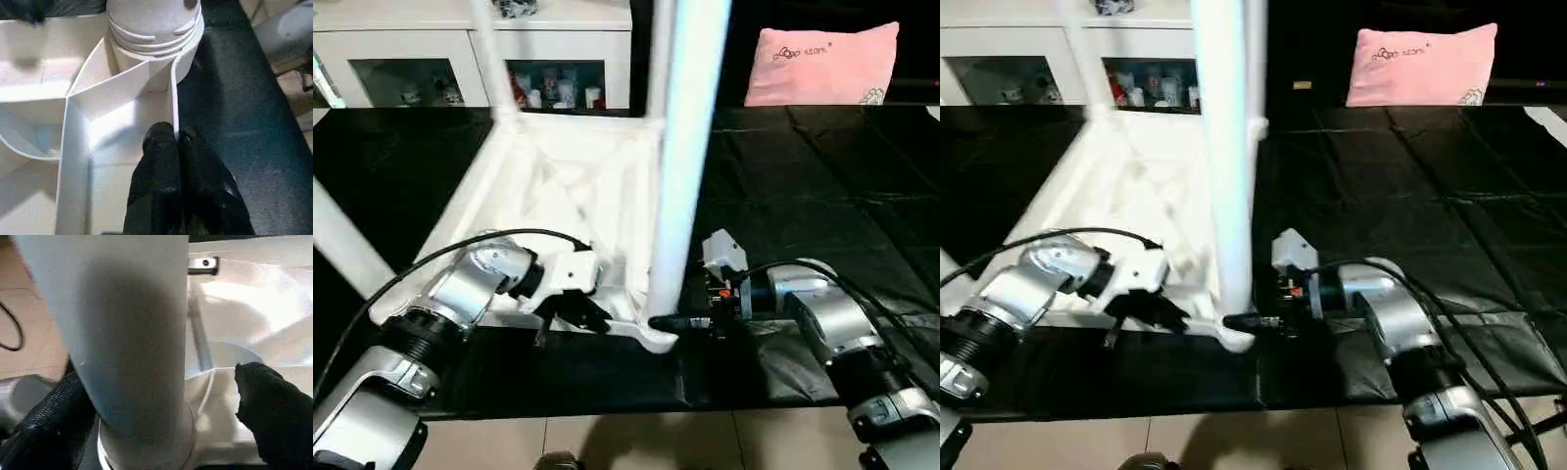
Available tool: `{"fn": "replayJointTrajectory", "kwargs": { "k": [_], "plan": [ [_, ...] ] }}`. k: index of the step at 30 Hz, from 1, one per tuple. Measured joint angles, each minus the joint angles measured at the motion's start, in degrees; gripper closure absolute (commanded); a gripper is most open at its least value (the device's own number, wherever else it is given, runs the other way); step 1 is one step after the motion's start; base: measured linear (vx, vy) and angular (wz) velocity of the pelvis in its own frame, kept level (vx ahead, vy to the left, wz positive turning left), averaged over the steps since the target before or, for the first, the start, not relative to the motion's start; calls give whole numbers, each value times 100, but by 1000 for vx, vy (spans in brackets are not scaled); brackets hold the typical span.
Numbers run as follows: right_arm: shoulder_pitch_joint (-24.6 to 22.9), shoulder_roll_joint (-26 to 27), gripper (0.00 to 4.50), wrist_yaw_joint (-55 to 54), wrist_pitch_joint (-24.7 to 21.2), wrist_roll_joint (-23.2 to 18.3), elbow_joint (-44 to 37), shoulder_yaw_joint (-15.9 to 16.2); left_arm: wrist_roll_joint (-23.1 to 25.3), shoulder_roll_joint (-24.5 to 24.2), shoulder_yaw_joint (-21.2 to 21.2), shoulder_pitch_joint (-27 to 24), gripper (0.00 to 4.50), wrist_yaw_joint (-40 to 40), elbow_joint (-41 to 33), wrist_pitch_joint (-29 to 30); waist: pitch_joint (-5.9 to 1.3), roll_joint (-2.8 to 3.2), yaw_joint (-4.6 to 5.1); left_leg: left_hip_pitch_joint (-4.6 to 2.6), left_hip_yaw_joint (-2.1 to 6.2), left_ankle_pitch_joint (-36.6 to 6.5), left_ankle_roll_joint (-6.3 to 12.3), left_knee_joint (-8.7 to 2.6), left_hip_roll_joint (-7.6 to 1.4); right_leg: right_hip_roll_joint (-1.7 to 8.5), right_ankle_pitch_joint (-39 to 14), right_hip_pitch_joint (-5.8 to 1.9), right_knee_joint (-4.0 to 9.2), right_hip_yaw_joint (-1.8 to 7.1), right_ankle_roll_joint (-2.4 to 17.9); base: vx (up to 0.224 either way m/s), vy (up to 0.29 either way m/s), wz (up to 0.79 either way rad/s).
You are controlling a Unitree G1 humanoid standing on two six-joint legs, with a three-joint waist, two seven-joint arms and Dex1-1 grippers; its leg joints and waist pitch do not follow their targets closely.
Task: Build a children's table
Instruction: Rotate leg to tighten
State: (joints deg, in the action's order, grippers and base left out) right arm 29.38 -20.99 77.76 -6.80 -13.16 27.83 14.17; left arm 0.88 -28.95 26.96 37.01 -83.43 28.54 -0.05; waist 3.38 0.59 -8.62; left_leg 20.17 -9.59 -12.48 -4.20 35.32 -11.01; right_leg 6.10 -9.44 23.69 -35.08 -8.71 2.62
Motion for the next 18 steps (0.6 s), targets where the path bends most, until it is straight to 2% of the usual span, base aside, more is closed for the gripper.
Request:
{"fn": "replayJointTrajectory", "kwargs": {
  "k": [8,9,12,13,18],
  "plan": [
    [0,-33,98,392,-429,-86,-7,153,70,41,78,2,450,-65,0,-142,-4,-6,8,-2,-2,-15,-26,0,-1,0,-18,-14,-1,1,-31,0,0,0],
    [0,-43,118,410,-452,-93,-9,156,73,47,80,2,450,-68,0,-147,-4,-6,7,-2,-2,-15,-26,0,-1,0,-18,-14,-1,1,-31,0,0,0],
    [-1,-47,130,506,-539,-111,-24,165,82,50,82,2,450,-68,-1,-157,-5,-8,6,-2,-2,-15,-26,0,-1,0,-18,-14,-2,1,-30,0,0,0],
    [-1,-47,154,521,-564,-118,-27,165,87,51,82,2,450,-68,0,-163,-5,-9,6,-2,-2,-15,-26,0,-1,0,-18,-15,-2,1,-30,0,0,0],
    [-7,-72,185,527,-632,-140,-95,167,118,58,78,7,450,-68,3,-203,-6,-9,6,-6,-1,-15,-26,0,-1,0,-18,-19,-1,1,-30,0,0,0]
  ]
}}
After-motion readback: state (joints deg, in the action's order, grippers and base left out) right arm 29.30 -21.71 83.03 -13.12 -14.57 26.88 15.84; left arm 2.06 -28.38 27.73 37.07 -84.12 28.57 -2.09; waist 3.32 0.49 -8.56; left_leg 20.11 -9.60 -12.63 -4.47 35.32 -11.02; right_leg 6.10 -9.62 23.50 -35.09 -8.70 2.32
